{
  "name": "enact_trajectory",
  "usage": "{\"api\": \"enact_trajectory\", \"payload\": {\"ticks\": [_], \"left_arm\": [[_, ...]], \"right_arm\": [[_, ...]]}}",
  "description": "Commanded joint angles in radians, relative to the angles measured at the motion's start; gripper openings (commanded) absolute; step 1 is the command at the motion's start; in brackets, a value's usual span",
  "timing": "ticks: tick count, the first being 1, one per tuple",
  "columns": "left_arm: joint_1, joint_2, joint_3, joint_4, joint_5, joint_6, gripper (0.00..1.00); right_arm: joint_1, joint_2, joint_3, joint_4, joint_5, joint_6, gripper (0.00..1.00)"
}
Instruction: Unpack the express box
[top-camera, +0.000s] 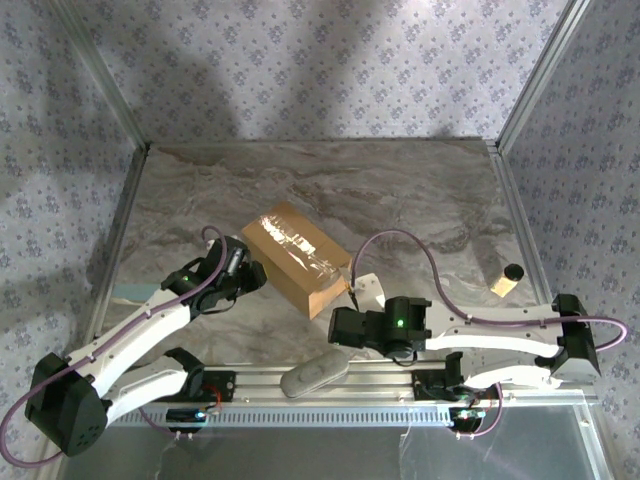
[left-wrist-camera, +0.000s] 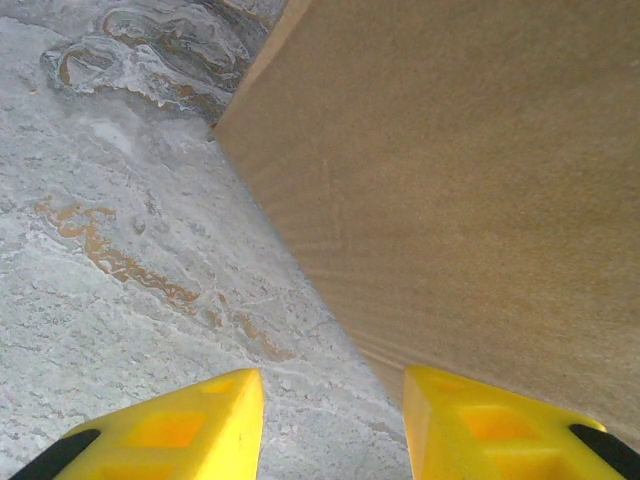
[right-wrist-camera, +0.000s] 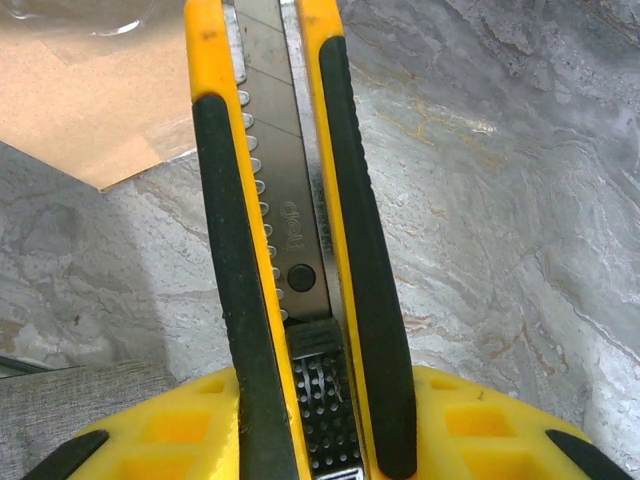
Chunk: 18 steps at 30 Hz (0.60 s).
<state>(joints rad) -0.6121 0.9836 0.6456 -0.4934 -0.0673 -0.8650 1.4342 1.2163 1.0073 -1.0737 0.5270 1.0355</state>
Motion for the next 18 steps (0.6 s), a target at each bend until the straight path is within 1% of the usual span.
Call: {"api": "enact_trajectory", "payload": {"ticks": [1,18], "left_arm": [[-0.01,-0.009,0.032,0.009,-0.003,-0.013,0.41],[-0.012,-0.014,0.034,0.004,-0.008,-0.011,0.41]], "right_arm": [[0.005,0.006,0.027,-0.027,0.008,0.016,0.0],[0.005,0.011,0.01,-0.063,0.005,0.06,0.0]]}}
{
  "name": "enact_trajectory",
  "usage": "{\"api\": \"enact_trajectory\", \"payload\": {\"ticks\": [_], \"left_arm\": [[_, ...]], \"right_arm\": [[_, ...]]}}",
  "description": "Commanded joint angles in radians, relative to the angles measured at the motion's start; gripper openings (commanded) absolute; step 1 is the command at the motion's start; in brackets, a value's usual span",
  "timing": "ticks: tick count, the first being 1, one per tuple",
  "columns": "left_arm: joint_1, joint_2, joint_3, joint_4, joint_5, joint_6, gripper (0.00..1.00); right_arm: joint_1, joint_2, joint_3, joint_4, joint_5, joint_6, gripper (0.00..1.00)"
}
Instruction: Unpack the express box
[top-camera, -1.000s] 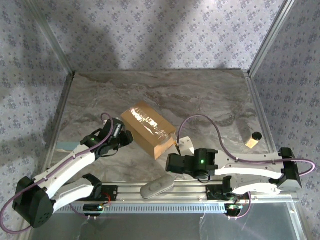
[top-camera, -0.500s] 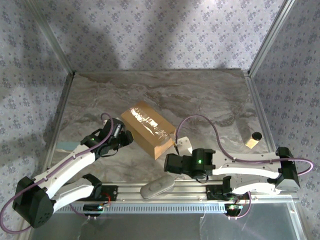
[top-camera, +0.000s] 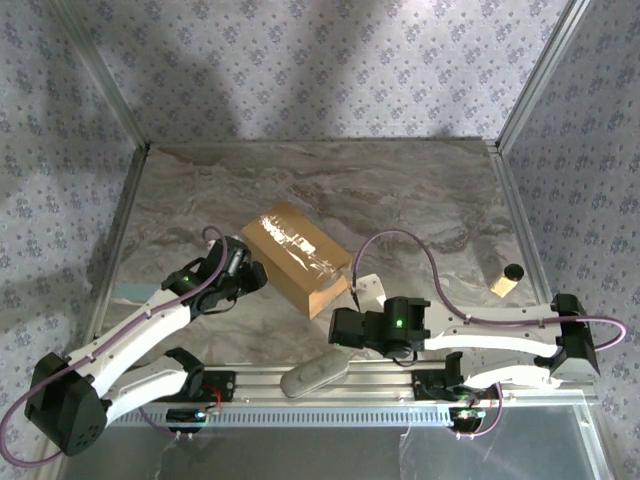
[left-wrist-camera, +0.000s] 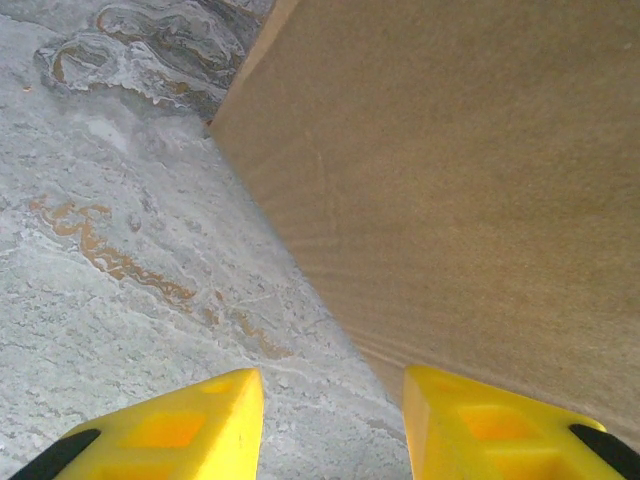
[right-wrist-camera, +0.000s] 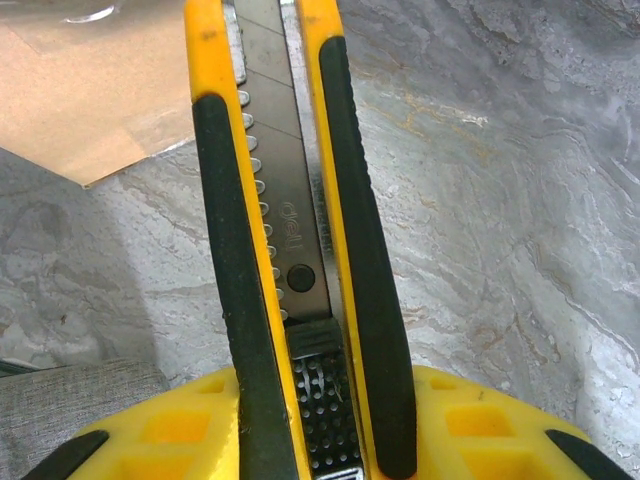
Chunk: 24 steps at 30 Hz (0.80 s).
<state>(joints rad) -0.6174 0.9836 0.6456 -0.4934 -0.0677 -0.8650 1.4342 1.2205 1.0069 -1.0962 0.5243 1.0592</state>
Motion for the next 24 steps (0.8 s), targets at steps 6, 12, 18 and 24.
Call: {"api": "enact_trajectory", "payload": {"ticks": [6,12,18,24], "left_arm": [[-0.006,-0.014,0.035,0.004,-0.006,-0.011,0.42],[-0.008,-0.014,0.033,0.004,-0.006,-0.013,0.41],[-0.008,-0.014,0.032,0.006,-0.009,-0.014,0.41],[-0.009,-0.012,0.03,0.008,-0.014,-0.013,0.42]], "right_arm": [[0.003,0.011,0.025,-0.034,0.011,0.025,0.0],[0.005,0.013,0.033,-0.034,0.017,0.018,0.0],[0.016,0.011,0.042,-0.053,0.043,0.034,0.0],[0.019,0.013,0.046,-0.056,0.048,0.036,0.0]]}}
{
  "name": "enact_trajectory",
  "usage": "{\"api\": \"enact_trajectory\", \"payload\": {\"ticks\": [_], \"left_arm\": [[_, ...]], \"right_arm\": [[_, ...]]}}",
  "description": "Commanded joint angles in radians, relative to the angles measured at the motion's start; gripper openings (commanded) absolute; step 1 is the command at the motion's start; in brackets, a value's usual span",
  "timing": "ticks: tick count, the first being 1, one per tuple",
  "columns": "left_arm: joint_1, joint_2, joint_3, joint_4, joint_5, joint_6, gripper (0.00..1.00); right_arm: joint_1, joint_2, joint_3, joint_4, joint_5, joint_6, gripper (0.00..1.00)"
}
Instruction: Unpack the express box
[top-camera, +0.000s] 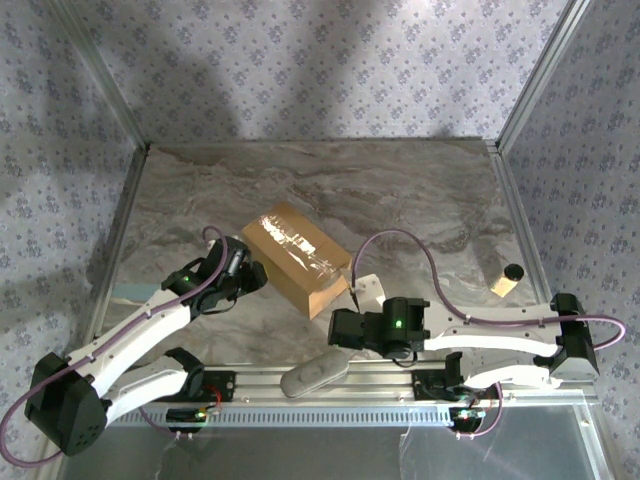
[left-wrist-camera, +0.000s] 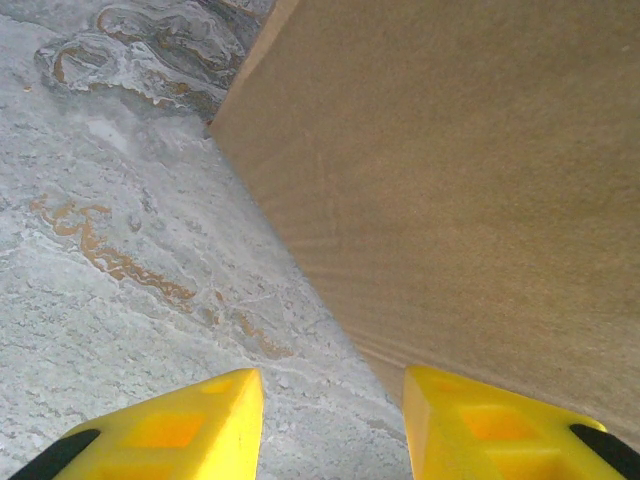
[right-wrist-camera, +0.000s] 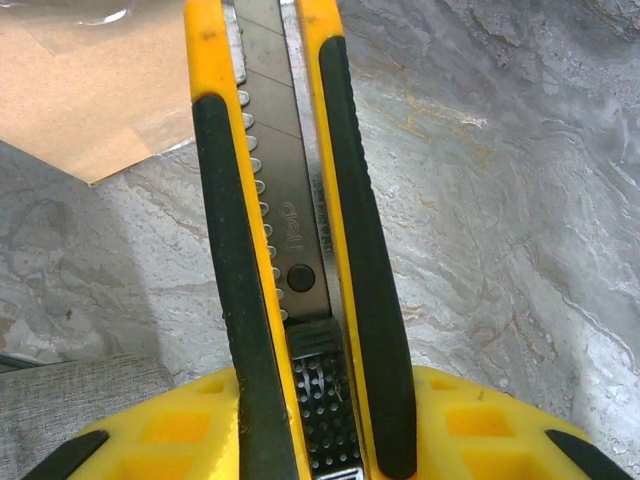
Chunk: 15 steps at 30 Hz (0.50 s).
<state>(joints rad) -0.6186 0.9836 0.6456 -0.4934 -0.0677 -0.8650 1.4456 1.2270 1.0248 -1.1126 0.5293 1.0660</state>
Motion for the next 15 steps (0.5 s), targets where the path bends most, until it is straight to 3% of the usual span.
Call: {"api": "enact_trajectory", "payload": {"ticks": [1,15], "left_arm": [[-0.008,-0.012,0.03,0.009,-0.014,-0.015,0.42],[-0.007,-0.014,0.032,0.004,-0.014,-0.015,0.42]], "right_arm": [[0.007,0.008,0.028,-0.038,0.044,0.029,0.0],[0.007,0.039,0.043,-0.051,0.047,0.032,0.0]]}}
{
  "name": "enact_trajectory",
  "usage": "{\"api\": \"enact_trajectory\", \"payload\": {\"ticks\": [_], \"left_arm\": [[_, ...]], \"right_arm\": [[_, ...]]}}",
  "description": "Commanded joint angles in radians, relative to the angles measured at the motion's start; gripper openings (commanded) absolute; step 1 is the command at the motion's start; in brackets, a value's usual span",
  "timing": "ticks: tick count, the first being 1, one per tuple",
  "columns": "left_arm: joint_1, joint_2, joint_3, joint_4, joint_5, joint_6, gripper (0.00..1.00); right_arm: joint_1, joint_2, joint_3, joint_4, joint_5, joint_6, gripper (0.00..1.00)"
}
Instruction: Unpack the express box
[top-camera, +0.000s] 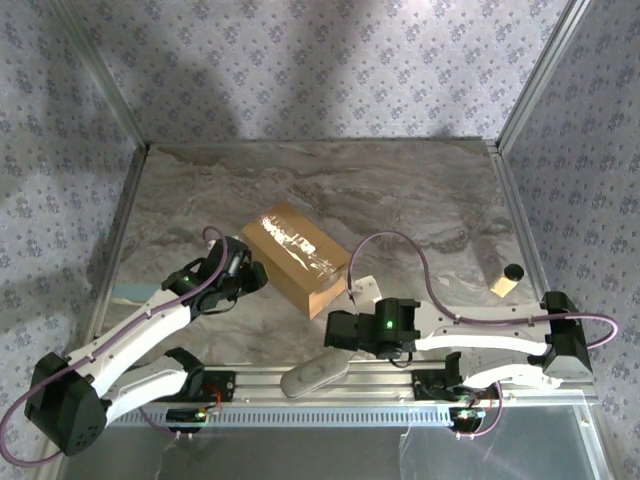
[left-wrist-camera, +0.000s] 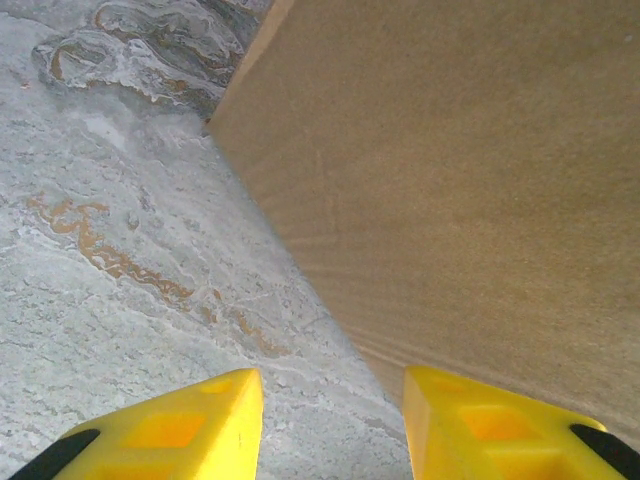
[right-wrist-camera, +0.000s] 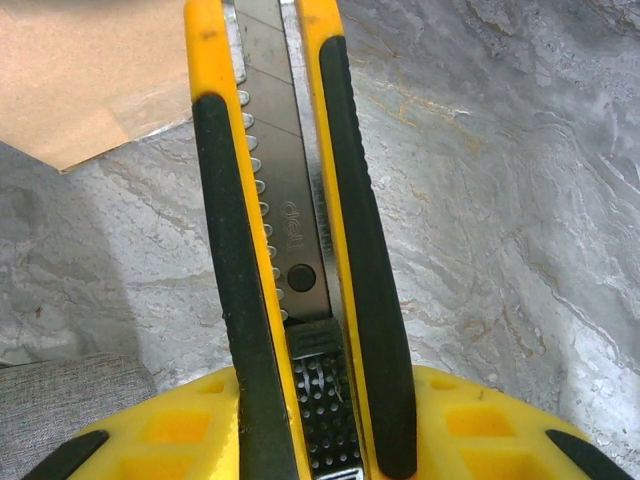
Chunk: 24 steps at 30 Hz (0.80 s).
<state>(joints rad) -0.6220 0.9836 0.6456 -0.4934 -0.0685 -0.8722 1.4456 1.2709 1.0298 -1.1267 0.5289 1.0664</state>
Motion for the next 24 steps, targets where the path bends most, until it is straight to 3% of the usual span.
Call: {"api": "enact_trajectory", "payload": {"ticks": [1,24], "left_arm": [[-0.004,-0.014,0.032,0.004,-0.013,-0.007,0.42],[-0.005,-0.018,0.035,0.002,-0.017,-0.008,0.42]], "right_arm": [[0.009,-0.007,0.04,-0.04,0.052,0.032,0.0],[0.007,0.005,0.075,-0.06,0.054,0.027,0.0]]}}
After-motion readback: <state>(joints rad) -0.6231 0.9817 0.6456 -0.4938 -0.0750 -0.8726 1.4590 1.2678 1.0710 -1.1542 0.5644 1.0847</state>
